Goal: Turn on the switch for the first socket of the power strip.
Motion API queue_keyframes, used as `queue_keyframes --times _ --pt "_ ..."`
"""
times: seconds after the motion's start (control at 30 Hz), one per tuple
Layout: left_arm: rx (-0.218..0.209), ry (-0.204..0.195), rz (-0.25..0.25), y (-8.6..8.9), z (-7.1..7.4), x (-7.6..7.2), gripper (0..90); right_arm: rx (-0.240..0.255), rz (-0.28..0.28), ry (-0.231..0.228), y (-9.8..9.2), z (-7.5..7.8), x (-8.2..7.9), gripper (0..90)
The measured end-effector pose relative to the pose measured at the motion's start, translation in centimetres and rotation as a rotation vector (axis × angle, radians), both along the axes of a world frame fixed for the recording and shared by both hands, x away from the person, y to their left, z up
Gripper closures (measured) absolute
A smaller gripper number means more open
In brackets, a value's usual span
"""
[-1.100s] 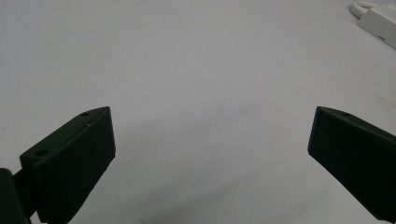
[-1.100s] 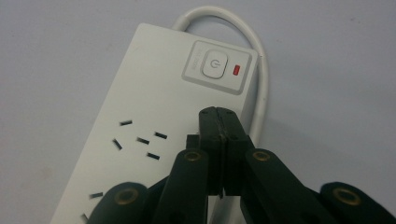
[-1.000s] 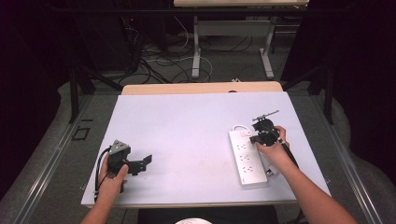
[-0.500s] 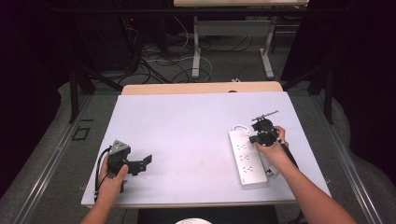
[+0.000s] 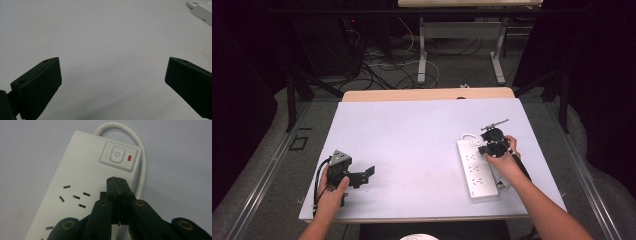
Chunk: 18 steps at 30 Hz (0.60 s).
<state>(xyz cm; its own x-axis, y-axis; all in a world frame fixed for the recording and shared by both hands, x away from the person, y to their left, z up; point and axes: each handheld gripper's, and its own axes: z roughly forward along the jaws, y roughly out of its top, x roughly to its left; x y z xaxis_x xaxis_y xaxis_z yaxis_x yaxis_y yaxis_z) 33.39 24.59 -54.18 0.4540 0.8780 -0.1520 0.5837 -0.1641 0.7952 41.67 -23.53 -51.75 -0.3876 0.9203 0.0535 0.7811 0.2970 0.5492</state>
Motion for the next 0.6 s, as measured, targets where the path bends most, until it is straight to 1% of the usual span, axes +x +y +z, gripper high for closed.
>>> queue_keyframes --times 0.1,0.17,0.2,0.33,0.37,0.43,0.6 --pt "0.000 0.000 0.000 0.03 -0.01 0.02 0.9 -0.005 0.001 -0.005 0.02 -0.01 -0.02 90.0" --pt "0.000 0.000 0.000 0.03 -0.01 0.01 0.9 0.001 0.005 -0.004 -0.03 -0.01 0.01 90.0" --pt "0.001 0.000 0.000 0.02 0.00 0.01 0.9 0.004 -0.007 0.001 0.04 -0.01 0.01 90.0" --pt "0.001 0.000 0.000 0.02 -0.01 0.02 0.9 0.009 -0.007 -0.004 -0.06 -0.03 0.03 90.0" --pt "0.001 0.000 -0.001 0.02 -0.01 0.03 0.9 0.010 0.001 -0.008 -0.14 -0.05 0.04 90.0" --pt "0.001 0.001 0.000 0.01 -0.02 0.02 0.9 0.021 -0.010 0.002 -0.06 -0.02 0.02 90.0" --pt "0.001 0.000 0.000 0.02 -0.02 0.02 0.9 0.018 -0.004 0.001 -0.13 0.01 0.04 90.0"
